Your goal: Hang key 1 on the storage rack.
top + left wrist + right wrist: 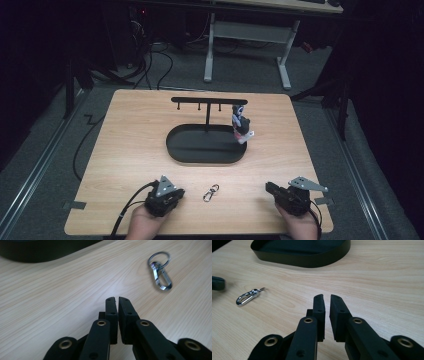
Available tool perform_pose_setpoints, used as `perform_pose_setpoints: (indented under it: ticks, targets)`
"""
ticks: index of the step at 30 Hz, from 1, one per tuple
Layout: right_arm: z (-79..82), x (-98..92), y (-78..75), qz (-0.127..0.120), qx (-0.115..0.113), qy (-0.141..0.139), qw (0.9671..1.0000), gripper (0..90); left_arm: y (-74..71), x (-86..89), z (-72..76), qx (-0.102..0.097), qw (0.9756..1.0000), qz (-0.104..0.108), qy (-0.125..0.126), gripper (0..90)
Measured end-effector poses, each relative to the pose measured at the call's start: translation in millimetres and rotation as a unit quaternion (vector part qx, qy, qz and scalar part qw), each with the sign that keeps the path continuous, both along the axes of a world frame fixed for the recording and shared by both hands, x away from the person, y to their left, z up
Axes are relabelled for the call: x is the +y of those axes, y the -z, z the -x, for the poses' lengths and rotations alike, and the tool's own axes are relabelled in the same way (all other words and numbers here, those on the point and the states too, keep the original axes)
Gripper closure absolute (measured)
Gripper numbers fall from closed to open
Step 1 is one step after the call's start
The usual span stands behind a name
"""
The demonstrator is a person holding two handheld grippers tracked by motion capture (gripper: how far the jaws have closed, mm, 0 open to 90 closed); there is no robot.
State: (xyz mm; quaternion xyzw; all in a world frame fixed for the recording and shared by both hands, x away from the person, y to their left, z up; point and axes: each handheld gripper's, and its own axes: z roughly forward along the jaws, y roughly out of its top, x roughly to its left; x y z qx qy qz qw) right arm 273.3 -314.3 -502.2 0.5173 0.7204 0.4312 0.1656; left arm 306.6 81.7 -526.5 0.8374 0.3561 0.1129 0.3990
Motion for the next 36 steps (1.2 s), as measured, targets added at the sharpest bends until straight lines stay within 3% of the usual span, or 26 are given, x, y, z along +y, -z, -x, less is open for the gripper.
perform_pose_setpoints:
  ticks: [1,2,5,11,21,24,26,29,34,35,36]
  targets:
    - [-1.4,0.9,0.9,-0.007,0.003,-0.007,1.0000,82.8,0.7,-18.3,-1.7,-0.003,1.0000,-0.003,0.006,86.3]
    - [-1.4,0.9,0.9,-0.007,0.003,-0.007,1.0000,82.8,0.7,-18.3,-1.7,-0.003,1.0000,-0.003,0.006,86.3]
    - [-2.8,5.5,1.4,0.000,0.002,-0.023,0.9997,82.2,1.4,-39.7,-6.2,0.004,0.9999,-0.002,0.009,86.2]
    - [-2.3,9.6,2.5,-0.003,0.009,-0.038,0.9992,82.2,1.7,-71.8,-10.2,0.008,0.9993,-0.009,0.036,86.3]
    - [-3.9,3.0,5.2,-0.007,0.015,-0.034,0.9993,82.1,1.5,-141.8,-10.3,0.013,0.9958,-0.002,0.090,86.0]
    - [-4.5,-0.8,6.3,-0.009,0.018,-0.030,0.9994,82.0,1.1,-154.0,-8.0,0.015,0.9947,0.005,0.102,85.3]
    - [-4.3,-3.0,7.3,-0.013,0.021,-0.026,0.9993,81.3,-0.3,-150.0,-8.5,0.014,0.9952,0.010,0.097,83.6]
    - [-4.2,-3.0,8.3,-0.014,0.027,-0.027,0.9992,80.3,-1.0,-127.9,-12.9,0.006,0.9970,0.008,0.076,82.4]
    - [-4.8,1.9,10.2,-0.011,0.035,-0.035,0.9987,77.5,-1.9,-59.8,-20.0,-0.008,0.9998,-0.002,0.017,76.1]
    - [-4.2,5.7,10.4,-0.011,0.038,-0.036,0.9985,75.5,-3.2,-27.8,-19.4,-0.017,0.9998,-0.011,-0.003,70.6]
    - [-4.2,5.7,10.4,-0.011,0.038,-0.036,0.9985,75.5,-3.2,-27.8,-19.4,-0.017,0.9998,-0.011,-0.003,68.0]
